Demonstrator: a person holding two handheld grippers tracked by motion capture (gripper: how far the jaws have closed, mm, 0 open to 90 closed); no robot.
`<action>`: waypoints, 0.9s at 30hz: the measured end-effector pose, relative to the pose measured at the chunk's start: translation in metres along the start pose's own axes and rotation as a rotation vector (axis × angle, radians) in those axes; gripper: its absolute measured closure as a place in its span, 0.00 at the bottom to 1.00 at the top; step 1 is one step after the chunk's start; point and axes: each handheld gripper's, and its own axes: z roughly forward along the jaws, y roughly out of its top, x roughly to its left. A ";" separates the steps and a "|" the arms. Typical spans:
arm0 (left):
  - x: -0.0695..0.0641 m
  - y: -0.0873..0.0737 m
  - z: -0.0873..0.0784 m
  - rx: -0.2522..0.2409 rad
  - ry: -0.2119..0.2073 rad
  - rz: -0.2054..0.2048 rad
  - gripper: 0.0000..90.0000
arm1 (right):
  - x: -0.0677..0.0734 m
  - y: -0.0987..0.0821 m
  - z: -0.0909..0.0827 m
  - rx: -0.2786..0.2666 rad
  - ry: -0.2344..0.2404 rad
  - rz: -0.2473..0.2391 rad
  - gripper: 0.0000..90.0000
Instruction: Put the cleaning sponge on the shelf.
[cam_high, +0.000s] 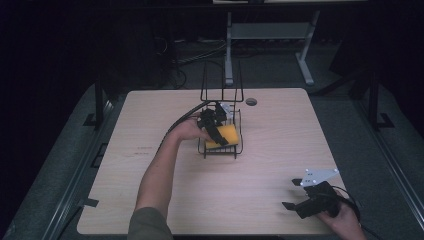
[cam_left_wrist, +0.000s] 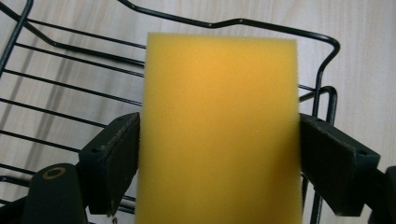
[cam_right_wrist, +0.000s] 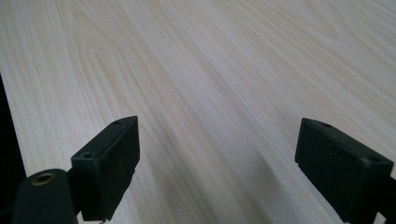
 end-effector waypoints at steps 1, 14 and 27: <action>0.000 0.000 -0.001 -0.008 0.005 -0.002 0.19 | 0.000 0.000 0.000 0.000 0.000 0.001 0.15; -0.003 -0.001 -0.017 -0.044 0.026 -0.002 0.19 | 0.000 0.001 0.000 -0.002 0.001 0.006 0.15; -0.009 -0.001 -0.025 -0.061 0.033 0.001 0.19 | 0.000 0.002 -0.002 -0.004 0.002 0.005 0.15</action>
